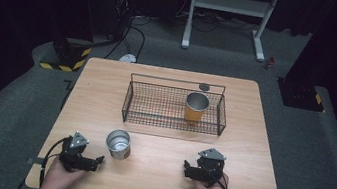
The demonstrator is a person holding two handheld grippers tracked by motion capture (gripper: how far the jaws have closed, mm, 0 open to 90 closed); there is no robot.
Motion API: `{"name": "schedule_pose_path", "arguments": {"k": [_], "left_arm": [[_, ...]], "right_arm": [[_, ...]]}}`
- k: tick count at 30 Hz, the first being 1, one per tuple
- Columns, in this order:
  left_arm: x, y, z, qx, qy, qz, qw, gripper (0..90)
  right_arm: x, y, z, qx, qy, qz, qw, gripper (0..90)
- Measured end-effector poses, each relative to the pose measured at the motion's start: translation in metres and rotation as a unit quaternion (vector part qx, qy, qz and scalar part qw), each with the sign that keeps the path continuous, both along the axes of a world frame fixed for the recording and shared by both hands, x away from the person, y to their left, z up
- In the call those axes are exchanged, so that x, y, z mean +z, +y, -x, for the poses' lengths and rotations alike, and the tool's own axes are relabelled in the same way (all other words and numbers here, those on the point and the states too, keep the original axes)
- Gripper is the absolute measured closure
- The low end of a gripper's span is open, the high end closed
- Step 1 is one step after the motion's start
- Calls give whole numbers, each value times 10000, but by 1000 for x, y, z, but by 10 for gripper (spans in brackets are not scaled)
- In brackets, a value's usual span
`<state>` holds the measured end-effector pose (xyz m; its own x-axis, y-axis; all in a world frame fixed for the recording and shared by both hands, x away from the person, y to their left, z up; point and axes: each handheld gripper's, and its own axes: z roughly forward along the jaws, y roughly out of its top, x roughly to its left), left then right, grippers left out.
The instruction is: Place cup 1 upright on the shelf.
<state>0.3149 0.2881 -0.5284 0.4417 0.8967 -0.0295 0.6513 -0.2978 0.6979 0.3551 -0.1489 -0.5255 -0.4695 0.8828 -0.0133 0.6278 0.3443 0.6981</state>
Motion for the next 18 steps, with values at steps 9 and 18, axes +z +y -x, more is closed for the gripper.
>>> {"name": "schedule_pose_path", "arguments": {"k": [9,18], "left_arm": [[9,3,7,-64,-210,215,9995,5],[19,11,9,-100,-434,428,9981,5]], "right_arm": [[0,0,1,-40,-7,16,10000,100],[0,0,1,-57,-6,15,10000,100]]}}
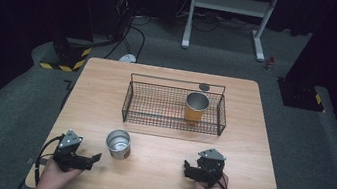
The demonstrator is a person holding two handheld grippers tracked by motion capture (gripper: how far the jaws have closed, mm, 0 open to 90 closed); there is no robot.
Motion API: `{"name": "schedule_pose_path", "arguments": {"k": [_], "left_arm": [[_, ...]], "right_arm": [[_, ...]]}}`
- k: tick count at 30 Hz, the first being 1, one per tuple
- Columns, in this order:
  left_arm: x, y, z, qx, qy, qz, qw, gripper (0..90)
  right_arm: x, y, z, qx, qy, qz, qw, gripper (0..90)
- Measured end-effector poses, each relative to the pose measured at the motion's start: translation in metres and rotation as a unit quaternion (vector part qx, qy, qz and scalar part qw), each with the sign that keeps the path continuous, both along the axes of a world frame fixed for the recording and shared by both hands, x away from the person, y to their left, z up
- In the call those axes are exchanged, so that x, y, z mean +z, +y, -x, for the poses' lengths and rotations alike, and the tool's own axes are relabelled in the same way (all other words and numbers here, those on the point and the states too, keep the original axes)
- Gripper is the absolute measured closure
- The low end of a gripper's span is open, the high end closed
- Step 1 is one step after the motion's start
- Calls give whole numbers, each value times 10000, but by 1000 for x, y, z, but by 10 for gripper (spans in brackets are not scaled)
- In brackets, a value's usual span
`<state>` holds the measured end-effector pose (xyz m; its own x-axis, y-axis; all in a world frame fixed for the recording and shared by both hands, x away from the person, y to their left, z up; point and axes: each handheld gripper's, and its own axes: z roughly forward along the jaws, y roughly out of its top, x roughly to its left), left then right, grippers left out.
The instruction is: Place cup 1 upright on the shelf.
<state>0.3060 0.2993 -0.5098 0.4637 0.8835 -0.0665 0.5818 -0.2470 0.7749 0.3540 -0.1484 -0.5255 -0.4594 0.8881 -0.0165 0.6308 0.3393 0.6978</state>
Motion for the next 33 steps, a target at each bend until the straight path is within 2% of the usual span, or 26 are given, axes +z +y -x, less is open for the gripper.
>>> {"name": "schedule_pose_path", "arguments": {"k": [8,11,14,17,21,33], "left_arm": [[9,5,4,-39,-154,144,9998,5],[14,5,6,-102,-283,201,9993,5],[21,5,10,-119,-314,427,9985,5],[29,5,15,-118,-450,556,9974,5],[32,3,17,-169,-509,505,9973,5],[36,-4,17,-257,-593,617,9960,5]], "right_arm": [[0,0,0,-6,0,0,10000,100],[0,0,0,-7,0,-1,10000,100],[0,0,0,-7,0,0,10000,100],[0,0,0,-6,0,0,10000,100],[0,0,0,-6,0,0,10000,100],[0,1,0,28,9,-8,10000,98]]}}
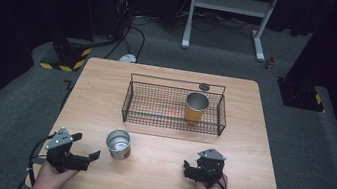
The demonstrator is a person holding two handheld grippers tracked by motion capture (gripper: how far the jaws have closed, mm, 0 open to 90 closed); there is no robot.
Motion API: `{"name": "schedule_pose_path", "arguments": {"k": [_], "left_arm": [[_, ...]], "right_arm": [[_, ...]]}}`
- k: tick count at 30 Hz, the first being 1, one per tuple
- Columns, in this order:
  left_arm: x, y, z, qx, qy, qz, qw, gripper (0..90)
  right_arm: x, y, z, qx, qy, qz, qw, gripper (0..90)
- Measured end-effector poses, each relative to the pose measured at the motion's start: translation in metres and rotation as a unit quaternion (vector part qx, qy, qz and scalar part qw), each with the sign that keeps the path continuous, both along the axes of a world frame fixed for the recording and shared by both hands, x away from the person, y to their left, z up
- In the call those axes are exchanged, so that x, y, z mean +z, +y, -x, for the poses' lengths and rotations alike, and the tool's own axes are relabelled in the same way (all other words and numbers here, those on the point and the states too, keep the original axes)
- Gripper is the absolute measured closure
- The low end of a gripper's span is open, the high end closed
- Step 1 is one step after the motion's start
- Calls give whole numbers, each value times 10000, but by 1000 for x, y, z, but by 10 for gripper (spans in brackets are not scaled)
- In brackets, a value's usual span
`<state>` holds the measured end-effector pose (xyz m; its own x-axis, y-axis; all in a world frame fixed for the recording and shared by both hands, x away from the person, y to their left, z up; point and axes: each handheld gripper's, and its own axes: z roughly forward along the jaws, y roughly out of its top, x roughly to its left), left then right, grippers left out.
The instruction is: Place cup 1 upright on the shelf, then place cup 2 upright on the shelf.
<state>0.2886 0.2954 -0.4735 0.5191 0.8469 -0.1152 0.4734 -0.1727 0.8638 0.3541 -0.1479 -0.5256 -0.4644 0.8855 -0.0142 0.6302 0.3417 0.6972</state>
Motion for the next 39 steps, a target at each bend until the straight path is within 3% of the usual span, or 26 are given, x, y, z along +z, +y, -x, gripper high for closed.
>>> {"name": "schedule_pose_path", "arguments": {"k": [6,16,20,23,28,39], "left_arm": [[1,-9,-1,-69,-35,-26,10000,5],[15,-26,-7,-270,-109,-77,9995,5],[16,-34,-14,-408,5,79,9991,5],[17,-42,-21,-442,2,26,9990,5],[18,-49,-26,-493,-116,168,9986,5],[11,-57,-27,-515,-346,149,9980,5]], "right_arm": [[0,0,0,-3,-1,3,10000,98],[0,0,1,-4,-5,3,10000,98],[0,0,1,-6,-4,-5,10000,98],[0,0,1,4,0,-9,10000,95],[0,0,1,14,6,-13,10000,94],[0,0,1,13,6,-14,10000,94]]}}
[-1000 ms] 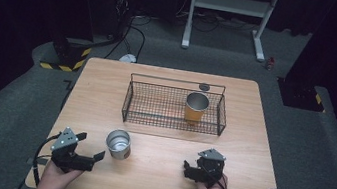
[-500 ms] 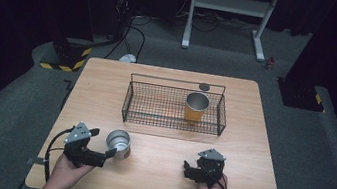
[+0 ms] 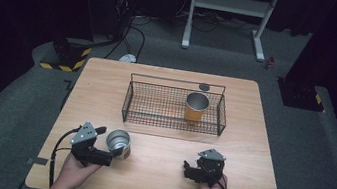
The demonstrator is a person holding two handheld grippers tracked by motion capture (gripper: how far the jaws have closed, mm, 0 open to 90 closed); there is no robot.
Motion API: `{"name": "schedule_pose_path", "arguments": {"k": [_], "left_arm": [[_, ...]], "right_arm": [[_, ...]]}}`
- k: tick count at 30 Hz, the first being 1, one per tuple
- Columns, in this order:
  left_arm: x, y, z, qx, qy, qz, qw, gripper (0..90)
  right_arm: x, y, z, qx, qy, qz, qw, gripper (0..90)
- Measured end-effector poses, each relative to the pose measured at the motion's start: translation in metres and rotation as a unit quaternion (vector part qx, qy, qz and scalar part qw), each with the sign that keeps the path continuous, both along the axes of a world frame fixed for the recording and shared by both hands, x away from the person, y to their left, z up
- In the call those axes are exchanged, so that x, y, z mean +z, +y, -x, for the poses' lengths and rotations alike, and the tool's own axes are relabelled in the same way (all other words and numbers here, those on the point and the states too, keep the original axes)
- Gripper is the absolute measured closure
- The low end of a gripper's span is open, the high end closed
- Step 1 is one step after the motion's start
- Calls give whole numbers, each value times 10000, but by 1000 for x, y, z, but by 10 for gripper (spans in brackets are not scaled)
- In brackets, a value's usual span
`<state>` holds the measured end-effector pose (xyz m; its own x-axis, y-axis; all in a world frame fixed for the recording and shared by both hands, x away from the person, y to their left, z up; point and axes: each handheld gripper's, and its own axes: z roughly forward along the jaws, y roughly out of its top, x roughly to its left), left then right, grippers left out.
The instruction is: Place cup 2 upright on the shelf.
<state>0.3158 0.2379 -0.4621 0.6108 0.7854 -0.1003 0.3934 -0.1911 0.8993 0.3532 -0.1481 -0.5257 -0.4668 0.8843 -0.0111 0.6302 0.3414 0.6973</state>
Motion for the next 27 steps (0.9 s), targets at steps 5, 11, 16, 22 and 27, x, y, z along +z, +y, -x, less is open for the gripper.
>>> {"name": "schedule_pose_path", "arguments": {"k": [5,11,16,22,27], "left_arm": [[-4,-9,-1,-101,-46,-68,9999,3],[-12,-9,-7,53,-46,-269,9996,1],[-21,-5,-12,53,97,-274,9996,1],[-28,-6,-11,28,117,-212,9997,1],[-34,-9,-12,-83,153,-305,9994,6]], "right_arm": [[0,0,0,0,-2,2,10000,95],[0,0,0,0,0,-1,10000,95],[0,0,0,2,-1,2,10000,96],[0,0,1,3,2,0,10000,96],[0,0,1,6,3,-1,10000,96]]}}
